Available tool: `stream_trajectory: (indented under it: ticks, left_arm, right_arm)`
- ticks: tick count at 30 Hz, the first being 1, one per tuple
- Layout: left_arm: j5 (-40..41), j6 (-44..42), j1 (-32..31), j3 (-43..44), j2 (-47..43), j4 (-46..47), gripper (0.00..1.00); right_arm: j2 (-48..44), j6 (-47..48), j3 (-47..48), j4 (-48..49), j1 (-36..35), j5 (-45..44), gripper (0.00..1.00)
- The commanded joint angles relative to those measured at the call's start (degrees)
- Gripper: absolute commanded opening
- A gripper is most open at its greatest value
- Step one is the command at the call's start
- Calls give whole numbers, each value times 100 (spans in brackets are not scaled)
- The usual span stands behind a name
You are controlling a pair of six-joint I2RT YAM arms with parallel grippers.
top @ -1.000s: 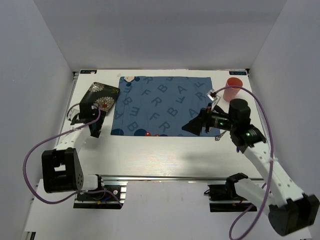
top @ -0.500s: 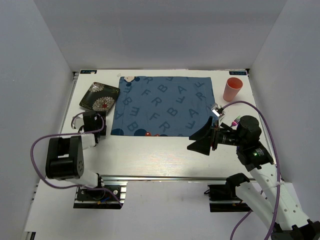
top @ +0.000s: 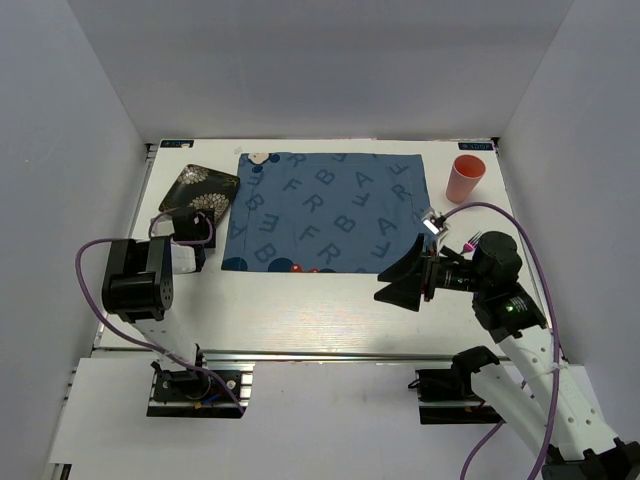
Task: Set the dinner table for one person
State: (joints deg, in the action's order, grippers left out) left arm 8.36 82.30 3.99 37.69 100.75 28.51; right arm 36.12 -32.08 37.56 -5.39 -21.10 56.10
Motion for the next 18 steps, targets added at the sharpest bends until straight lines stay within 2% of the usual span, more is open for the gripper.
stream_trajectory:
  ticks: [1,3,6,8,11,12,14,15,16,17,18]
  left_arm:
    - [262,-161,-12,142,172,-294,72]
    - [280,-162,40,203,252,-302,65]
    - [315,-188,41,299,401,-293,64]
    - [376,-241,41,422,506,-460,52]
    - [377,-241,41,441,577,-443,48]
    - [377,-258,93,432,586,-434,33]
    - [429,-259,93,432,542,-548,20]
    - [456,-259,93,432,507,-609,17]
    - [482,-259,93,388,464,-654,5]
    - [491,-259,93,371,420,-697,0]
    - [500,-250,93,370,280,-828,0]
  right_arm:
    - [9,-36,-65,266,-17,86,89]
    - [27,-1,-73,258,-34,77,89]
    - [44,35,-100,205,-25,-2,89]
    - [62,35,-117,205,-25,-28,89]
    - [79,35,-109,196,-34,-46,89]
    - [97,43,-100,196,-26,-46,89]
    - [106,35,-91,178,-34,-55,89]
    - [115,26,-82,161,-17,-72,89]
    - [115,26,-74,143,-17,-72,89]
    - [115,35,-65,126,-34,-81,89]
    - [97,35,-39,108,-26,-107,89]
